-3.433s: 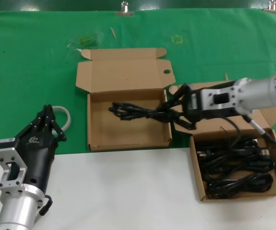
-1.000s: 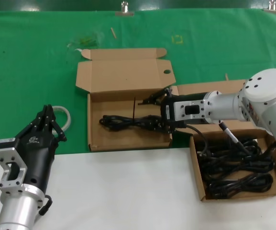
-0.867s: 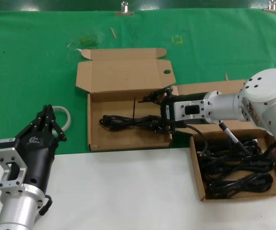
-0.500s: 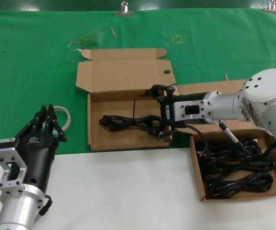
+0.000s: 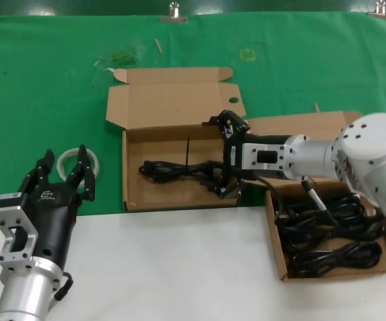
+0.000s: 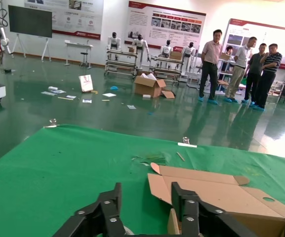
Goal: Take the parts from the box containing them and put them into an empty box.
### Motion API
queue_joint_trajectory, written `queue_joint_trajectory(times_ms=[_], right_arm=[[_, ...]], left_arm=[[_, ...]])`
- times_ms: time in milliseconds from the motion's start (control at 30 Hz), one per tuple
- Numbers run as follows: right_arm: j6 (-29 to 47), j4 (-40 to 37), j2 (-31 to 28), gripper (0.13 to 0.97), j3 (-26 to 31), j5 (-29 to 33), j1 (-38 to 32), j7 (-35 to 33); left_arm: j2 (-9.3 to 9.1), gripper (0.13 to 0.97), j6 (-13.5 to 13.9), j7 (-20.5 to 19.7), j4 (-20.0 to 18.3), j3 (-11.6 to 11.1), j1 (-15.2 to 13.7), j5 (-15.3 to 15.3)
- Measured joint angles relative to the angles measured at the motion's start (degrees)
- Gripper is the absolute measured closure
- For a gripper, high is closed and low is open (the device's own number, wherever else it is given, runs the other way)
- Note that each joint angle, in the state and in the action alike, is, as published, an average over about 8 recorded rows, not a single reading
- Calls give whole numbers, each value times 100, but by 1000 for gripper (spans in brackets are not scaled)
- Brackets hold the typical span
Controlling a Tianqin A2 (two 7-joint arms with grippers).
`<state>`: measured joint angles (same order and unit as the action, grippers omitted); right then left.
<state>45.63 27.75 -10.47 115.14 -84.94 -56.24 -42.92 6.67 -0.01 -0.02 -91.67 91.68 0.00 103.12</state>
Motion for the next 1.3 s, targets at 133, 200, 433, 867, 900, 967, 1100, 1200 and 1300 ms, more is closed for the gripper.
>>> queue_joint_trajectory(times_ms=[133,200,433,867,900,967,1100,1200,1300], right_arm=[[-245,343,-36,214,-126,-98,302,231],[-373,522,-55,214,-192,-149,460,351],[-833,1167,-123,150,-429,-332,1027,784],[-1686,2363,-248,129,-868,-673,2079,1586],[-1753,2456,-258,129,-902,-699,2161,1649],[-1884,2639,-277,129,-969,-751,2323,1772],[-2148,3010,-316,129,-1105,-857,2649,2021],[-2346,3287,-346,129,-1207,-935,2892,2206],[-2543,3563,-375,129,-1308,-1014,3136,2392]], left_arm=[[0,673,0,0,0,0,0,0],[0,653,0,0,0,0,0,0],[0,545,0,0,0,0,0,1],[0,269,0,3,0,0,0,1],[0,269,0,3,0,0,0,1],[0,243,0,4,0,0,0,1],[0,193,0,3,0,0,0,1],[0,167,0,2,0,0,0,1],[0,154,0,1,0,-1,0,1]])
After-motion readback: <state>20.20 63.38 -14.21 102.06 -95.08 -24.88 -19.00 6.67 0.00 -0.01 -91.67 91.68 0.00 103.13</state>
